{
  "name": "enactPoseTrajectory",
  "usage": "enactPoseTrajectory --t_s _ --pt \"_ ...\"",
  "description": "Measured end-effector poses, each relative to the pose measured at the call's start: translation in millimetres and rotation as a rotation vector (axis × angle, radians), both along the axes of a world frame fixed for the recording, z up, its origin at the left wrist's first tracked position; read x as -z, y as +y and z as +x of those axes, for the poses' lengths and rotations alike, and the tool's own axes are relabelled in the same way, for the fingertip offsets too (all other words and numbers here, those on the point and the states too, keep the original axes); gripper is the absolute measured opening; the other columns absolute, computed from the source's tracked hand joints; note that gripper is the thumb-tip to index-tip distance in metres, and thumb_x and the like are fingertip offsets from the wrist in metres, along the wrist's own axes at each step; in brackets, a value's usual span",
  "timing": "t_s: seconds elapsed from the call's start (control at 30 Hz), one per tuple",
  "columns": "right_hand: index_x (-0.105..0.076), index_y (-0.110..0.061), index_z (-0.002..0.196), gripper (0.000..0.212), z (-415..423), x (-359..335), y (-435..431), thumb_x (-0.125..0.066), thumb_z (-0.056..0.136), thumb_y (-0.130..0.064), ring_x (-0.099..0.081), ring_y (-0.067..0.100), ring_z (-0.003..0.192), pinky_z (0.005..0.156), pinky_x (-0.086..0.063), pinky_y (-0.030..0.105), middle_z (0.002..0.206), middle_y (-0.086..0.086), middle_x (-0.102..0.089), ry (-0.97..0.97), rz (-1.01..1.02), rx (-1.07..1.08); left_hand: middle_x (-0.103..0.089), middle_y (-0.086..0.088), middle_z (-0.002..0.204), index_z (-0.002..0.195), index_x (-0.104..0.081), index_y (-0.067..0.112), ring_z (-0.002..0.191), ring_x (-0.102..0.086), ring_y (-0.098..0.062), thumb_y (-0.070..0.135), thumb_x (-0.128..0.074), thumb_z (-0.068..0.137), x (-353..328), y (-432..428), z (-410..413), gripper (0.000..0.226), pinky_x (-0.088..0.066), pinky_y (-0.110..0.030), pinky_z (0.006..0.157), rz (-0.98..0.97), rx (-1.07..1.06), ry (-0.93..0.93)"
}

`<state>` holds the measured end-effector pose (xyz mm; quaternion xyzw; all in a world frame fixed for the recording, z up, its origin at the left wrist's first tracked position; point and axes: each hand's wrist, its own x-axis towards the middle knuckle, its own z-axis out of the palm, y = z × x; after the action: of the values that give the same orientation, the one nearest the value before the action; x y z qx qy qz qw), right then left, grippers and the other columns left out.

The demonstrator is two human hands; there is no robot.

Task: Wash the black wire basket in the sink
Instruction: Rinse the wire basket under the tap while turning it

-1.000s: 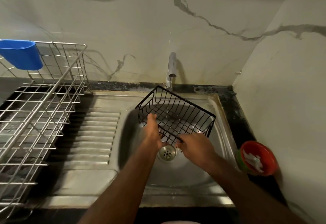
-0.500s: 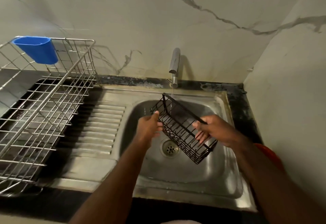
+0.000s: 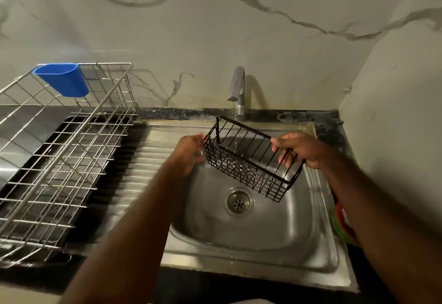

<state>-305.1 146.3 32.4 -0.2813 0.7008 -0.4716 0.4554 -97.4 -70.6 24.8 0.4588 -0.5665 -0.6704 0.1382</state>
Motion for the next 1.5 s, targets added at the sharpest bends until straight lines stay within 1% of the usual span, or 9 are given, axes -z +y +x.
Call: enactPoseTrajectory --t_s 0.17,0.57,0.8,0.93,1.0,1.07,1.13,1.37,1.5 --pt "-0.069 0.0 0.081 0.026 -11.0 5.3 -14.4 -0.066 0.091 -0.024 -0.052 0.016 0.039 0.04 -0.046 0.022 0.056 0.012 -0.063 0.193 0.058 0.087 -0.065 -0.006 0.093 0.095 -0.062 0.011 0.103 -0.057 -0.026 0.019 -0.044 0.105 -0.4 -5.7 -10.1 0.023 -0.044 -0.046 0.096 0.08 0.098 -0.009" --pt "-0.068 -0.008 0.073 0.033 -5.0 40.7 -23.5 -0.061 0.094 -0.032 -0.056 0.015 0.056 0.061 -0.045 0.026 0.062 0.006 -0.061 0.489 0.24 0.161 -0.072 -0.009 0.107 0.104 -0.071 0.012 0.109 -0.061 -0.026 0.033 -0.062 0.089 18.6 -6.0 -16.3 0.028 -0.041 -0.046 0.106 -0.011 0.145 -0.066" --pt "-0.06 0.008 0.077 0.045 -7.1 37.5 -43.3 -0.064 0.091 -0.034 -0.05 0.019 0.061 0.065 -0.04 0.03 0.066 0.01 -0.053 0.605 0.247 0.174 -0.071 -0.015 0.094 0.098 -0.062 0.006 0.085 -0.066 -0.021 0.022 -0.064 0.095 24.1 -4.1 -17.9 0.017 -0.049 -0.028 0.067 -0.188 0.07 -0.038" --pt "-0.058 -0.01 0.074 0.029 1.6 29.8 -62.0 -0.057 0.096 -0.028 -0.05 0.017 0.06 0.062 -0.041 0.029 0.065 0.002 -0.053 0.759 0.279 0.191 -0.069 -0.016 0.101 0.105 -0.055 0.008 0.089 -0.07 -0.026 0.012 -0.064 0.093 26.2 -7.4 -22.0 0.016 -0.06 -0.036 0.074 -0.124 -0.005 -0.048" --pt "-0.058 -0.016 0.081 0.024 18.8 28.3 -75.3 -0.047 0.101 -0.025 -0.055 0.015 0.068 0.067 -0.043 0.031 0.074 0.003 -0.058 0.801 0.252 0.184 -0.07 -0.017 0.105 0.11 -0.056 0.006 0.082 -0.071 -0.023 0.01 -0.066 0.09 26.2 -5.7 -22.5 0.023 -0.059 -0.029 0.062 -0.053 -0.009 -0.033" --pt "-0.058 -0.012 0.119 0.031 40.7 32.5 -93.4 -0.039 0.103 -0.03 -0.059 0.023 0.11 0.093 -0.047 0.038 0.117 0.01 -0.063 0.835 0.232 0.1 -0.071 -0.017 0.104 0.118 -0.057 0.003 0.073 -0.071 -0.018 0.011 -0.067 0.089 26.7 1.7 -23.4 0.031 -0.054 -0.022 0.049 0.017 0.016 -0.049" --pt "-0.031 -0.012 0.149 0.051 64.7 31.1 -111.9 -0.03 0.105 -0.038 -0.027 0.025 0.145 0.117 -0.022 0.04 0.155 0.008 -0.034 0.843 0.256 -0.001 -0.07 -0.016 0.098 0.123 -0.057 0.003 0.071 -0.07 -0.018 0.013 -0.064 0.093 26.3 10.6 -25.6 0.033 -0.059 -0.032 0.053 0.102 0.008 -0.028" --pt "-0.015 -0.02 0.155 0.059 101.6 15.8 -134.5 -0.023 0.104 -0.048 -0.006 0.012 0.15 0.122 -0.006 0.035 0.163 -0.002 -0.01 0.701 0.076 -0.19 -0.075 -0.012 0.098 0.113 -0.062 0.014 0.088 -0.075 -0.03 0.028 -0.05 0.104 18.6 18.1 -14.3 0.021 -0.061 -0.057 0.074 0.026 0.044 0.01" --pt "-0.009 -0.026 0.155 0.06 83.6 19.4 -125.8 -0.019 0.103 -0.053 -0.002 0.016 0.15 0.113 0.001 0.032 0.163 -0.005 -0.005 0.659 0.174 -0.129 -0.066 -0.015 0.1 0.108 -0.06 0.007 0.083 -0.069 -0.027 0.012 -0.053 0.099 15.3 14.5 -9.0 0.012 -0.06 -0.058 0.076 0.128 -0.038 0.051"
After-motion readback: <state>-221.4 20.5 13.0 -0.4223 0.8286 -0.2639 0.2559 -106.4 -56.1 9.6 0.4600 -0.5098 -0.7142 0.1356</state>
